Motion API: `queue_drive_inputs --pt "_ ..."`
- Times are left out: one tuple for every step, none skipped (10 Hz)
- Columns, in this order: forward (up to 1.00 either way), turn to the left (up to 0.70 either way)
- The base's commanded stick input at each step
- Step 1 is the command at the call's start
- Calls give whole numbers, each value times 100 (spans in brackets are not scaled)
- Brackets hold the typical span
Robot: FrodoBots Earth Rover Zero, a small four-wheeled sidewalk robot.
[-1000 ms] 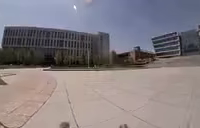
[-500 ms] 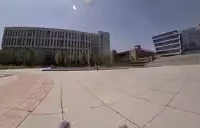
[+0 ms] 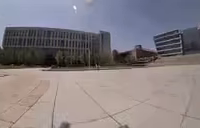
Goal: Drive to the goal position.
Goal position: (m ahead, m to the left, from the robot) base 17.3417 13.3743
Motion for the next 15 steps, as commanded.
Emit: queue_drive_inputs --pt "70 0" --pt "70 0" --pt "70 0" --pt "70 0" --pt "70 0" --pt "70 0" --pt "70 17" --pt "70 35" --pt "70 35" --pt "70 35" --pt "70 35" --pt "70 35" --pt "70 25" --pt "70 11" --pt "70 0"
